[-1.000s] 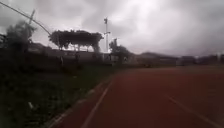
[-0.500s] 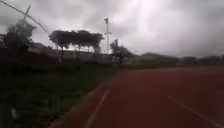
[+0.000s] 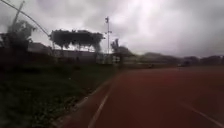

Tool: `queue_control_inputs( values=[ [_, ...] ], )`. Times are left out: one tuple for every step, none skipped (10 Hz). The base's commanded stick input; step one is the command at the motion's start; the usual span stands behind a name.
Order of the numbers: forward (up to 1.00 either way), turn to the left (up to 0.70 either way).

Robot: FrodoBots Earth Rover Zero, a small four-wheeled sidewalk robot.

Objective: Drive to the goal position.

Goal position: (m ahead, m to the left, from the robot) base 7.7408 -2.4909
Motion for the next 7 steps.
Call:
queue_control_inputs(
  values=[
    [0.70, 0.00],
    [0.70, -0.22],
    [0.70, -0.25],
    [0.70, -0.28],
    [0.70, -0.29],
    [0.70, -0.29],
    [0.70, -0.29]
  ],
)
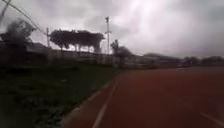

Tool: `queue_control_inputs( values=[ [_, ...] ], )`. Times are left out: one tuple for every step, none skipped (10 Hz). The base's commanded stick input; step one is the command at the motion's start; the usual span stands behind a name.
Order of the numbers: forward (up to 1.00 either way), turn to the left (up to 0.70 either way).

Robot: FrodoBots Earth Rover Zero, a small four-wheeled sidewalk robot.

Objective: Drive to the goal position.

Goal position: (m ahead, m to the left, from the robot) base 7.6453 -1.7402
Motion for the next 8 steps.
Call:
queue_control_inputs(
  values=[
    [0.70, -0.29],
    [0.70, -0.29],
    [0.70, -0.29],
    [0.70, -0.26],
    [0.70, -0.16],
    [0.70, -0.06],
    [0.70, 0.00],
    [0.70, 0.00]
  ],
)
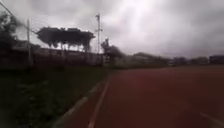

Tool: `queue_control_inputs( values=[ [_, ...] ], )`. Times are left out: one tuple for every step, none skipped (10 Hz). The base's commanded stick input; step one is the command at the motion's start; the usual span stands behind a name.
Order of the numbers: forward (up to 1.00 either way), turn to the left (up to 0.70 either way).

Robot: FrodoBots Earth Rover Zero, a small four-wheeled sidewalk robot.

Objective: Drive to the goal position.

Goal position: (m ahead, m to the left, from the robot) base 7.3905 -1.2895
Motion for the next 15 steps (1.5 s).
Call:
queue_control_inputs(
  values=[
    [0.70, 0.00],
    [0.70, 0.00],
    [0.70, 0.00],
    [0.70, 0.00],
    [0.70, 0.00],
    [0.70, 0.00],
    [0.70, 0.00],
    [0.70, 0.00],
    [0.70, 0.00],
    [0.70, 0.00],
    [0.70, 0.00],
    [0.70, 0.00],
    [0.70, 0.00],
    [0.70, 0.00],
    [0.70, 0.00]
  ],
)
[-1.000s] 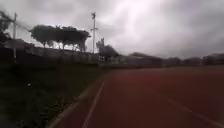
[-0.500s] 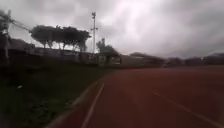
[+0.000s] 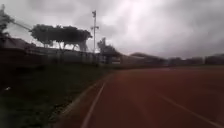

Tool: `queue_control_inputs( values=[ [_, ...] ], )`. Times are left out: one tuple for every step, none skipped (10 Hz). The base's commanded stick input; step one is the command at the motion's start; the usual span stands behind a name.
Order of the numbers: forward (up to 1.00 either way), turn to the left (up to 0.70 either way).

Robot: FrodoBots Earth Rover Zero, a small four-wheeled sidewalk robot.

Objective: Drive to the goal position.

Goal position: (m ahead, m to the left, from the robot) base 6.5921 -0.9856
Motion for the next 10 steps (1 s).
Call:
queue_control_inputs(
  values=[
    [0.70, 0.00],
    [0.70, 0.00],
    [0.70, 0.00],
    [0.70, 0.00],
    [0.70, 0.00],
    [0.70, 0.00],
    [0.70, 0.00],
    [0.70, 0.00],
    [0.70, 0.00],
    [0.70, 0.00]
  ],
)
